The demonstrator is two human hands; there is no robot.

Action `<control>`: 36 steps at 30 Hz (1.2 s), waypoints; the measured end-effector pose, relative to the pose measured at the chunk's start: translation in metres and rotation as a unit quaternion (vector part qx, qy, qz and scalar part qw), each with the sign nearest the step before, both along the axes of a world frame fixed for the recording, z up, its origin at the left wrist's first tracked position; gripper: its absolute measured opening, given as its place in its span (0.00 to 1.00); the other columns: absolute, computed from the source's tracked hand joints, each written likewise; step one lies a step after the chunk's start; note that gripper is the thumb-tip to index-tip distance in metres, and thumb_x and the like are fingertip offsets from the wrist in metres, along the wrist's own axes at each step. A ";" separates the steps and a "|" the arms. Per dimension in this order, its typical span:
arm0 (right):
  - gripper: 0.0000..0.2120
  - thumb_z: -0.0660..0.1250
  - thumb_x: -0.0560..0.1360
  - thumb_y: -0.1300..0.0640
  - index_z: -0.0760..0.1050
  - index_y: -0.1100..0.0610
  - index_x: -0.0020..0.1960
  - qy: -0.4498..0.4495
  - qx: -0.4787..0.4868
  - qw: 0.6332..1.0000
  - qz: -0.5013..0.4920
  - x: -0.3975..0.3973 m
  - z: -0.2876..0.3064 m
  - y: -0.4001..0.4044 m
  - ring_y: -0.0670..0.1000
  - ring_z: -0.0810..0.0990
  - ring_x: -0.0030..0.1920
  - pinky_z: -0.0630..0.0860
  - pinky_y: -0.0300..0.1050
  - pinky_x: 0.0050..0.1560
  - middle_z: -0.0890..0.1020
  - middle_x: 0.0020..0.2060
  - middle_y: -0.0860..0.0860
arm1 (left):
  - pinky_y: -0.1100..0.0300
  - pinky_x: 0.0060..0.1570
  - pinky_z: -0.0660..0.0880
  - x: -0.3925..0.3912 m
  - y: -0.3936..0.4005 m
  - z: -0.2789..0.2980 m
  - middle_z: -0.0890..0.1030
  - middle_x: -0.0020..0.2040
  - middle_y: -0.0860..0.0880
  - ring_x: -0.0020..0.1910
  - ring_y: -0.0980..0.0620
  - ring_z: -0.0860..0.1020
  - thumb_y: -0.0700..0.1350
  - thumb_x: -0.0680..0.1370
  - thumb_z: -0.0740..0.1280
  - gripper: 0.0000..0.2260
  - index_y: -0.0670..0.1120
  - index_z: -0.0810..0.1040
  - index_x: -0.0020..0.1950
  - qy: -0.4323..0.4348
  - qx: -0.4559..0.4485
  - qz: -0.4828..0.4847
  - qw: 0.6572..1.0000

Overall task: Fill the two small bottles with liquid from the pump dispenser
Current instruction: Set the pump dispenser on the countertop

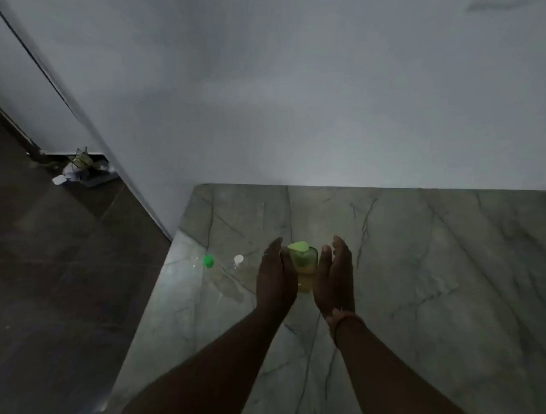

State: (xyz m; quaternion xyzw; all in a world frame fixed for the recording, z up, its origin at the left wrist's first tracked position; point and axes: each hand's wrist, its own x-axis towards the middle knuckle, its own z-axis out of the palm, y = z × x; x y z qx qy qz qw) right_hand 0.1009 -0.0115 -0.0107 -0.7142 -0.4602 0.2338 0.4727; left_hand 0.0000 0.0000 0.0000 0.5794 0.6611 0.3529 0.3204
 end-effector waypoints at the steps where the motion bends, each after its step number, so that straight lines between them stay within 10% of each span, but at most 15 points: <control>1: 0.23 0.53 0.85 0.49 0.63 0.57 0.77 0.029 0.002 1.000 -0.011 0.000 -0.012 0.001 0.54 0.69 0.72 0.67 0.45 0.67 0.70 0.72 0.55 | 0.49 0.70 0.70 0.003 0.001 -0.012 0.75 0.72 0.47 0.69 0.49 0.74 0.53 0.86 0.51 0.20 0.50 0.68 0.76 -0.044 -0.013 0.015 0.999; 7: 0.24 0.48 0.83 0.41 0.73 0.53 0.68 0.176 0.066 0.982 0.002 -0.018 -0.073 0.017 0.50 0.79 0.61 0.78 0.52 0.61 0.80 0.61 0.50 | 0.47 0.64 0.76 0.018 0.015 -0.069 0.81 0.63 0.49 0.62 0.51 0.79 0.54 0.84 0.52 0.20 0.48 0.76 0.69 -0.243 0.042 0.032 0.968; 12: 0.16 0.49 0.86 0.61 0.75 0.63 0.57 0.153 0.179 0.972 -0.008 -0.023 -0.095 0.033 0.47 0.81 0.48 0.77 0.38 0.46 0.81 0.49 0.54 | 0.58 0.55 0.77 0.017 0.026 -0.094 0.83 0.55 0.48 0.55 0.51 0.81 0.45 0.84 0.52 0.16 0.44 0.77 0.62 -0.275 0.120 0.003 0.954; 16: 0.14 0.51 0.85 0.64 0.76 0.62 0.55 0.162 0.214 0.963 -0.020 -0.025 -0.109 0.038 0.47 0.80 0.46 0.76 0.35 0.43 0.81 0.47 0.54 | 0.46 0.60 0.77 0.013 0.033 -0.109 0.82 0.58 0.46 0.58 0.47 0.81 0.46 0.85 0.51 0.17 0.43 0.76 0.64 -0.297 0.138 -0.027 0.945; 26: 0.23 0.50 0.79 0.46 0.76 0.62 0.46 0.191 0.281 0.940 -0.024 -0.023 -0.130 0.051 0.63 0.80 0.45 0.79 0.61 0.48 0.81 0.44 0.62 | 0.64 0.35 0.80 -0.004 0.024 -0.114 0.87 0.47 0.48 0.42 0.55 0.85 0.46 0.86 0.51 0.19 0.42 0.80 0.61 -0.417 0.060 -0.118 0.899; 36: 0.21 0.51 0.84 0.53 0.70 0.54 0.35 0.229 0.246 0.939 -0.075 -0.042 -0.104 -0.056 0.54 0.76 0.39 0.72 0.49 0.41 0.79 0.37 0.55 | 0.54 0.58 0.77 -0.036 -0.072 -0.098 0.83 0.60 0.45 0.60 0.47 0.81 0.47 0.84 0.53 0.18 0.45 0.79 0.64 -0.412 0.041 -0.104 0.904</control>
